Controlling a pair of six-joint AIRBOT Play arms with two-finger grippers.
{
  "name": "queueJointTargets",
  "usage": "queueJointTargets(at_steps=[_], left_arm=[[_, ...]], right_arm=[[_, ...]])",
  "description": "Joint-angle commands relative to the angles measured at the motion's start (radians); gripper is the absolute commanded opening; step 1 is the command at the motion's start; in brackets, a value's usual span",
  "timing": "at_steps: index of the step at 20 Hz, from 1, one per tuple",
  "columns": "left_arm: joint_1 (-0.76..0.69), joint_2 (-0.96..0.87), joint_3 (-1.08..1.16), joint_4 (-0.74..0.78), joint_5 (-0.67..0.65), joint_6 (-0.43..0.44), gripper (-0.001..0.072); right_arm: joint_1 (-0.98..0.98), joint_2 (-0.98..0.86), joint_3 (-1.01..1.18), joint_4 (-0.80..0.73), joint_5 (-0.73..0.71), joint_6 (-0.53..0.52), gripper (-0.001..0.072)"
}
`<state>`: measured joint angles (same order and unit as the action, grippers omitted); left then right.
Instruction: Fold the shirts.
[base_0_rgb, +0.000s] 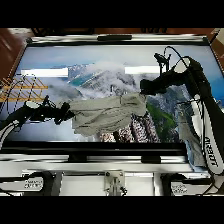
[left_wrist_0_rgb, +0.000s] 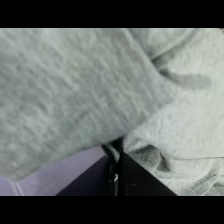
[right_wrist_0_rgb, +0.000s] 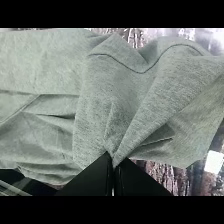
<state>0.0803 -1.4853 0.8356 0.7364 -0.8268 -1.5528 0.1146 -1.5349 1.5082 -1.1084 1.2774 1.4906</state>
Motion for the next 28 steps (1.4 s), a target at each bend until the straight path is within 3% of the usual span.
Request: queueJointTargets(at_steps=[1, 3, 4, 11, 16, 20, 23, 26, 28], left_arm=[[0.011, 0.016, 0.053, -0.023, -0.042, 0.083, 0.003], [0.042, 0.071, 0.138, -0.021, -0.109, 0.215, 0.003], [0.059, 0.108, 0.185, -0.021, -0.141, 0.235, 0.003], [0.142, 0.421, 0.62, -0.019, -0.237, 0.232, 0.003], [0.152, 0.588, 0.9, -0.019, -0.248, 0.162, 0.003], [0.152, 0.711, 0.995, -0.018, -0.222, 0.102, 0.003], [0.152, 0.784, 0.995, 0.046, -0.203, 0.087, 0.003], [0.152, 0.791, 0.989, 0.223, -0.335, -0.008, 0.003], [0.152, 0.787, 0.919, 0.297, -0.406, -0.016, 0.003]], right_arm=[[0.001, 0.0, 0.0, -0.001, 0.015, -0.003, 0.0057], [0.001, 0.016, 0.0, -0.001, 0.015, -0.013, 0.0057], [0.0, 0.034, 0.0, -0.002, 0.009, -0.025, 0.0057], [0.001, 0.264, 0.22, -0.177, -0.079, -0.04, 0.0056], [0.001, 0.521, 0.433, -0.29, -0.32, -0.032, 0.0056], [0.001, 0.724, 0.451, -0.301, -0.549, -0.031, 0.0056], [0.001, 0.795, 0.451, -0.341, -0.557, -0.023, 0.0056], [0.001, 0.787, 0.451, -0.447, -0.512, 0.026, 0.0056], [0.001, 0.739, 0.451, -0.491, -0.455, 0.027, 0.0056]])
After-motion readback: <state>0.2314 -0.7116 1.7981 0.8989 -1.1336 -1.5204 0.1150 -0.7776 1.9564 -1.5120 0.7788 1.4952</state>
